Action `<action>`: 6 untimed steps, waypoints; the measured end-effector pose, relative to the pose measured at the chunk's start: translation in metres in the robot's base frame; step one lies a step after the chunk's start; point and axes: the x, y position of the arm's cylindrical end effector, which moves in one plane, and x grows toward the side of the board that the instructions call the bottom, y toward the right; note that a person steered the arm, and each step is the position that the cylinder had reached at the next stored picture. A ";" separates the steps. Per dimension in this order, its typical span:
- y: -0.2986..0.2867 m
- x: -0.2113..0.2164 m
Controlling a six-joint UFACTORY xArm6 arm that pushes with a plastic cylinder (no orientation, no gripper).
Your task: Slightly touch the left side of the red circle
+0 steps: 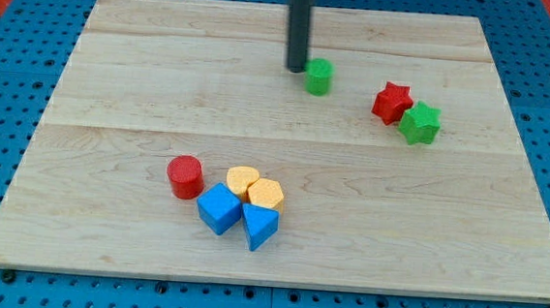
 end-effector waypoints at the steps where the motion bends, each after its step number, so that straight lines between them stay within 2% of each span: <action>1: 0.027 0.009; 2: 0.003 0.005; 3: -0.066 0.033; 4: 0.010 0.046; 5: 0.008 0.046; 6: -0.060 0.053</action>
